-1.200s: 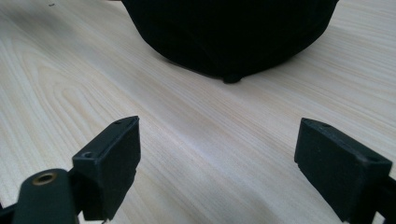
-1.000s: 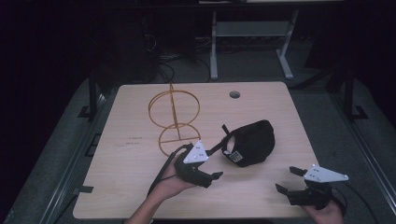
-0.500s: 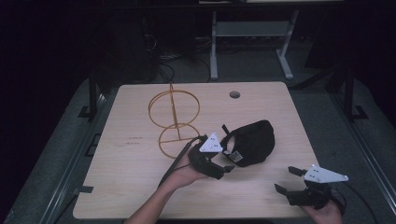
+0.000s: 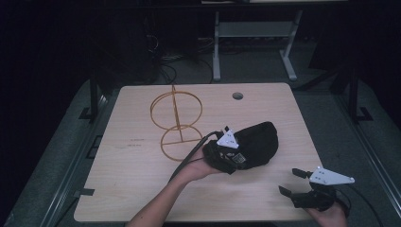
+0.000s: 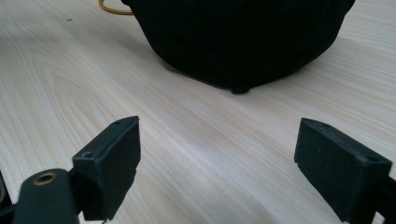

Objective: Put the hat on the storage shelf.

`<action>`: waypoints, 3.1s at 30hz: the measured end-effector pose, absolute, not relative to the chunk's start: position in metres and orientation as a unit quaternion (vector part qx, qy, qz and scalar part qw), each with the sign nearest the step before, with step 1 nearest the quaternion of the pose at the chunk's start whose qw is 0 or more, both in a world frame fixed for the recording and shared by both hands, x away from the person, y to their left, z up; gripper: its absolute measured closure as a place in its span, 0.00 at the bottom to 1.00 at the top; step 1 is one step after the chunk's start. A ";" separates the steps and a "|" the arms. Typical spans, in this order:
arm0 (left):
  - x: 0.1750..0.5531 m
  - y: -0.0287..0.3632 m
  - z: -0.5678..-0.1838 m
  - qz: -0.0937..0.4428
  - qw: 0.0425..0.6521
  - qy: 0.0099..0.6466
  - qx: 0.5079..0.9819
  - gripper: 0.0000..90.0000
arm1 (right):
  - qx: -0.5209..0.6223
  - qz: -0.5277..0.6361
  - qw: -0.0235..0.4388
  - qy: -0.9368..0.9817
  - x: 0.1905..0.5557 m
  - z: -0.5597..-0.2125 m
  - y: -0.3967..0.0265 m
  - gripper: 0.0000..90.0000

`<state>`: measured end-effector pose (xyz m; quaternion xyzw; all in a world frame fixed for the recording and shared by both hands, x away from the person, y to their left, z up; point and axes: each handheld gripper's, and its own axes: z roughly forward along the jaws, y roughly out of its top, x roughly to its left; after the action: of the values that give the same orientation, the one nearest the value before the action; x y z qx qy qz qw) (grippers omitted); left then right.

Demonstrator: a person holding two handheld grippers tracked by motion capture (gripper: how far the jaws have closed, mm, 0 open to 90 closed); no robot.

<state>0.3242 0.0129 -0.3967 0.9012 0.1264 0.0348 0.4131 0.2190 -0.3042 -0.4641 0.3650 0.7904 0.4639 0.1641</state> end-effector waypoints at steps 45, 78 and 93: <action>0.303 -0.019 -0.342 -0.015 0.430 0.002 0.902 0.90 | 0.350 0.527 0.161 0.758 0.222 -0.451 -0.289 0.18; 0.281 -0.037 -0.320 -0.004 0.419 -0.055 0.906 0.83 | 0.296 0.564 0.170 0.752 0.211 -0.437 -0.297 0.93; 0.276 -0.007 -0.307 0.052 0.420 -0.011 0.906 0.51 | 0.303 0.554 0.175 0.755 0.213 -0.428 -0.298 0.94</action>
<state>0.2757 -0.0071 -0.3074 0.9058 -0.0110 0.0523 0.4203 0.2126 -0.2980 -0.4277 0.3027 0.7555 0.5540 0.1751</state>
